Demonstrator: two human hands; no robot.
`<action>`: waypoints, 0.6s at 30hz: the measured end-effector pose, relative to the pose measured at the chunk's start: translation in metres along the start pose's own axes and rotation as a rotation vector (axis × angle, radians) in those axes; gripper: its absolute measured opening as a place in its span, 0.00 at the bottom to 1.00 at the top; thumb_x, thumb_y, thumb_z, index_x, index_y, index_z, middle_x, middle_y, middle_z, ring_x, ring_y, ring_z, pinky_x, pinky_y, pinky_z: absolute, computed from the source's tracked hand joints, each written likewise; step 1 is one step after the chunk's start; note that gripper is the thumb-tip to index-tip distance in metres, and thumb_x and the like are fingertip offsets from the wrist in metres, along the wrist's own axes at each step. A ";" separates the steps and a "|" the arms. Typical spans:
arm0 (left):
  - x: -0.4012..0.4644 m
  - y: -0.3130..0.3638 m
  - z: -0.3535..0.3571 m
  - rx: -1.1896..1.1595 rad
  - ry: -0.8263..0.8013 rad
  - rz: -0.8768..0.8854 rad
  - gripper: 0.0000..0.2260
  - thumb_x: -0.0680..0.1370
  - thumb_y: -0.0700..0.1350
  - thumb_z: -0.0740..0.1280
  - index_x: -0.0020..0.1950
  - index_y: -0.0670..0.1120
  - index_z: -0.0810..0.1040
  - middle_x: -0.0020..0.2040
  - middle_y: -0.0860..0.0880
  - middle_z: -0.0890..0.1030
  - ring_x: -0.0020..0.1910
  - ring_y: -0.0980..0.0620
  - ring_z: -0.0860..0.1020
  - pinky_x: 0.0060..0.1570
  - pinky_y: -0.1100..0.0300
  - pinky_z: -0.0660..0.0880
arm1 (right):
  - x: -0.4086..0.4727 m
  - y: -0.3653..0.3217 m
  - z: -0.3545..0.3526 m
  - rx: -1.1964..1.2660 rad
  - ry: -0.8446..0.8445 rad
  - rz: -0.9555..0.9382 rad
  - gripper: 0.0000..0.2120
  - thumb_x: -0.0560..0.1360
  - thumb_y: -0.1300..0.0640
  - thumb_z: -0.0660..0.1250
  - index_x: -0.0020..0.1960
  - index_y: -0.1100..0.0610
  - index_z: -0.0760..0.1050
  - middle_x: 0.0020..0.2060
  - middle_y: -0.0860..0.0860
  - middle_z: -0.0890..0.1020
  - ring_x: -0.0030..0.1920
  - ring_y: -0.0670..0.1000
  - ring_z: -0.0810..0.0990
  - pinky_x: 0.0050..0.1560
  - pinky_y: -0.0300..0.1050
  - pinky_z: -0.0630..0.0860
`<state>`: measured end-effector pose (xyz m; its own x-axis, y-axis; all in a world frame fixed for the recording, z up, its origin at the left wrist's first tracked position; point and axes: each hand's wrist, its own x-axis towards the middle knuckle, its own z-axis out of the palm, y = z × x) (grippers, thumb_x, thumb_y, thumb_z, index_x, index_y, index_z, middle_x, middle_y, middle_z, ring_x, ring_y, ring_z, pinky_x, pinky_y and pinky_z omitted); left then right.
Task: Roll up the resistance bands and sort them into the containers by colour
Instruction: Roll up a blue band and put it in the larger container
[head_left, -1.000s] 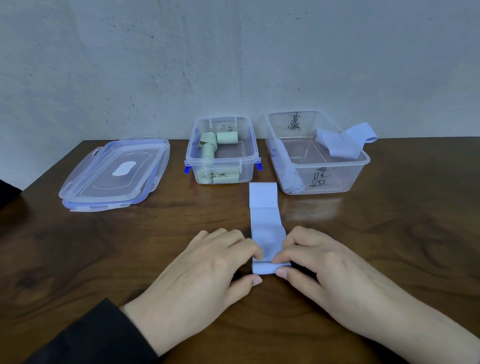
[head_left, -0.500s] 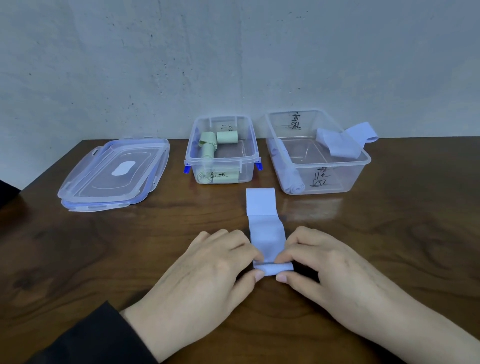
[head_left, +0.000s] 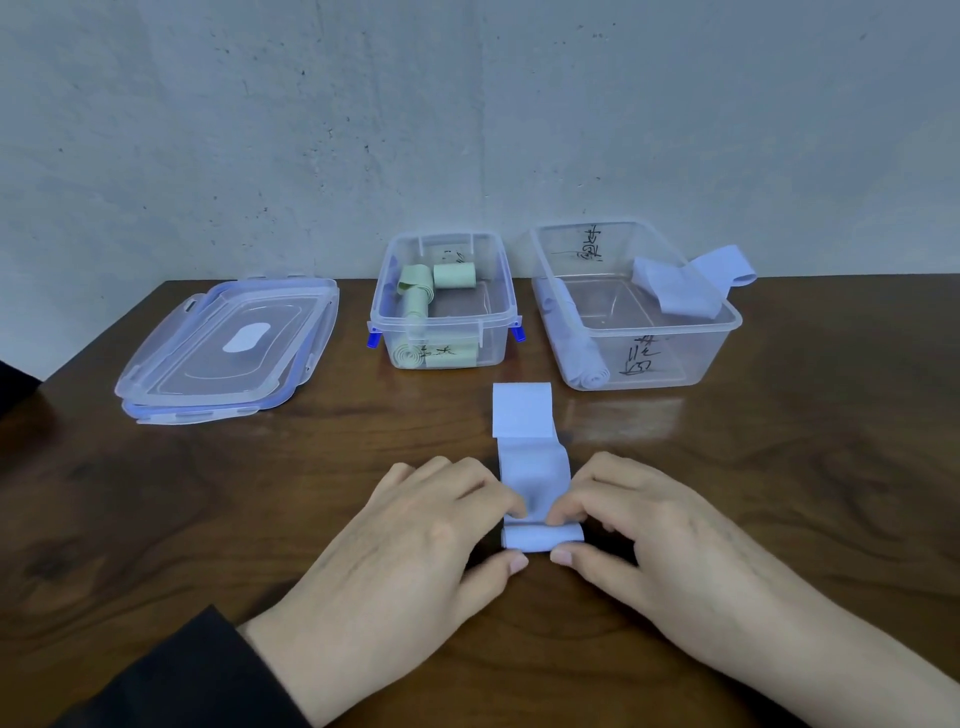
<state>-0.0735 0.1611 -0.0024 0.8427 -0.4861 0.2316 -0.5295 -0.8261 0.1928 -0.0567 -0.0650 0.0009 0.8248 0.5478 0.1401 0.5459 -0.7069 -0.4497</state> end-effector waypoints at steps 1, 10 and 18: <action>0.000 0.000 0.000 -0.005 0.001 -0.005 0.12 0.77 0.62 0.57 0.56 0.61 0.73 0.51 0.63 0.72 0.48 0.61 0.71 0.48 0.61 0.71 | 0.000 0.000 0.001 -0.006 0.005 -0.003 0.07 0.77 0.44 0.66 0.54 0.41 0.77 0.48 0.35 0.71 0.52 0.40 0.72 0.50 0.34 0.69; 0.002 0.000 0.003 0.008 0.033 -0.011 0.09 0.79 0.57 0.56 0.52 0.60 0.74 0.49 0.62 0.73 0.45 0.60 0.72 0.45 0.60 0.72 | 0.000 0.000 0.001 0.016 0.005 0.024 0.09 0.75 0.41 0.66 0.54 0.38 0.72 0.46 0.34 0.72 0.53 0.38 0.70 0.50 0.32 0.69; 0.001 -0.001 0.003 -0.015 0.023 -0.009 0.11 0.76 0.61 0.59 0.54 0.60 0.74 0.50 0.63 0.73 0.47 0.60 0.72 0.46 0.58 0.72 | 0.001 -0.001 0.000 -0.007 -0.012 0.013 0.12 0.76 0.39 0.58 0.53 0.41 0.77 0.47 0.36 0.71 0.53 0.42 0.72 0.52 0.38 0.72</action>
<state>-0.0721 0.1610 -0.0050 0.8452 -0.4715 0.2516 -0.5232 -0.8261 0.2095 -0.0565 -0.0637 0.0014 0.8299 0.5441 0.1234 0.5363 -0.7170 -0.4453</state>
